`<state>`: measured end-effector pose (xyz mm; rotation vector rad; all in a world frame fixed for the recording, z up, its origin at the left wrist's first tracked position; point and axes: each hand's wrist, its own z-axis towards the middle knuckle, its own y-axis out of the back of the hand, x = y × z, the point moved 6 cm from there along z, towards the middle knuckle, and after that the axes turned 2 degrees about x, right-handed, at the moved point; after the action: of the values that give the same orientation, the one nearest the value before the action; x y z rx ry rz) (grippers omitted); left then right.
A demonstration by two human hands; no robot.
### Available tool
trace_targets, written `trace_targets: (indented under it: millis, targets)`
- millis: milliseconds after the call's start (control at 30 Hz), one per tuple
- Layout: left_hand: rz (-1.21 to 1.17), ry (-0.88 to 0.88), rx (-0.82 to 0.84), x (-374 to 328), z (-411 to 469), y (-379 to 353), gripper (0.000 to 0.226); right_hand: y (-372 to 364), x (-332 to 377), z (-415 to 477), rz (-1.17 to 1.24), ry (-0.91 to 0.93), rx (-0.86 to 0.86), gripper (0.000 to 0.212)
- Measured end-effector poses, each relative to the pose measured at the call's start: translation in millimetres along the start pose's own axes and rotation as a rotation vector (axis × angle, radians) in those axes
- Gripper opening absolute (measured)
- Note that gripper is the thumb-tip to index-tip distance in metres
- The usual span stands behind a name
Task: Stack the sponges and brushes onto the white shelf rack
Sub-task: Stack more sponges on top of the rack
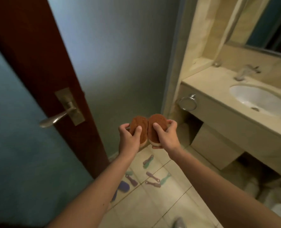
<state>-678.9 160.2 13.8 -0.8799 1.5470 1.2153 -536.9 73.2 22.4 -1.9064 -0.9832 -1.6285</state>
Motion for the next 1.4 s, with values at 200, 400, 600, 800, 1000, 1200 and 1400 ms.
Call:
trace_targets:
  millis: [200, 400, 600, 800, 1000, 1200, 1400]
  targets:
    - [-0.056, -0.036, 0.097, -63.3, 17.4, -108.6, 0.041, 102.7, 27.6, 53.8, 0.045, 0.029, -0.112, 0.048]
    - [-0.048, -0.101, 0.181, -122.7, 32.2, -215.5, 0.037, 201.8, 49.2, 104.9, 0.057, 0.067, -0.174, 0.046]
    - [-0.093, -0.139, 0.314, -174.9, 40.1, -318.2, 0.042, 299.5, 70.7, 145.1, 0.041, 0.107, -0.222, 0.048]
    - [-0.124, -0.167, 0.514, -220.5, 47.0, -413.4, 0.04, 388.9, 78.2, 175.4, 0.072, 0.108, -0.345, 0.049]
    - [-0.078, -0.216, 0.633, -257.5, 60.3, -502.9, 0.05, 473.1, 89.9, 205.2, 0.032, 0.167, -0.532, 0.039]
    - [-0.091, -0.289, 0.773, -303.4, 77.8, -602.0, 0.048, 549.2, 105.2, 240.8, -0.003, 0.18, -0.677, 0.041]
    - [-0.145, -0.387, 1.012, -353.8, 95.9, -690.7, 0.064, 617.1, 123.9, 278.7, 0.015, 0.196, -0.804, 0.077]
